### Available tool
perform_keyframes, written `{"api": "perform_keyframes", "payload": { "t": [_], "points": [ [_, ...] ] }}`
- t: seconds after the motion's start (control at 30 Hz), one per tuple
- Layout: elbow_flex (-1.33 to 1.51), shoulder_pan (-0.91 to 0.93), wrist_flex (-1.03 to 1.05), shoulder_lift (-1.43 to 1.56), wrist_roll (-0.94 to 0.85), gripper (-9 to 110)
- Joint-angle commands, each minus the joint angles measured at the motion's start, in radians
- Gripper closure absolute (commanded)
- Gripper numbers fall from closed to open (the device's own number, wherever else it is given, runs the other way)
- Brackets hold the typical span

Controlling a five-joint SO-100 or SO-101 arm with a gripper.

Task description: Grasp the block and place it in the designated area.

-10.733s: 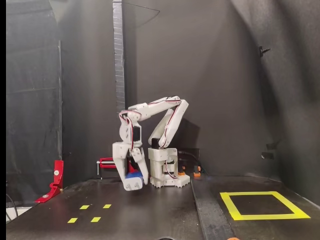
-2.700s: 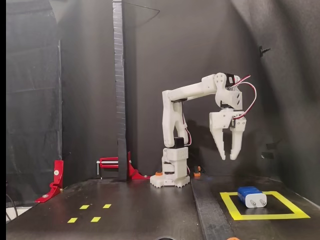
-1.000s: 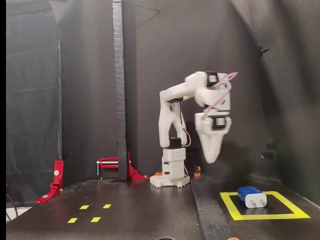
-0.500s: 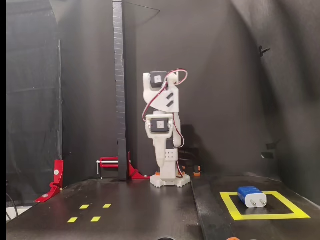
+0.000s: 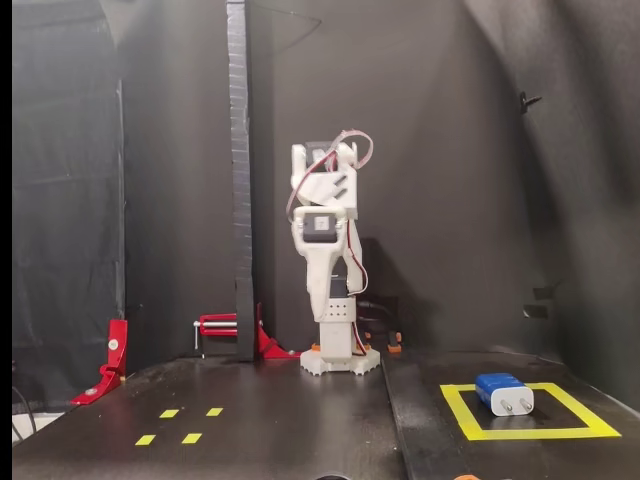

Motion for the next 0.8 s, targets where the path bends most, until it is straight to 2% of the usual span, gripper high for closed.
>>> {"api": "perform_keyframes", "payload": {
  "t": [0.0, 0.47, 0.67, 0.77],
  "points": [
    [0.112, -0.012, -0.123, 0.15, 0.002, 101],
    [0.73, -0.058, -0.572, 0.836, 0.028, 101],
    [0.936, -0.051, -0.623, 1.031, 0.029, 101],
    [1.008, -0.046, -0.646, 1.034, 0.028, 101]
  ]
}}
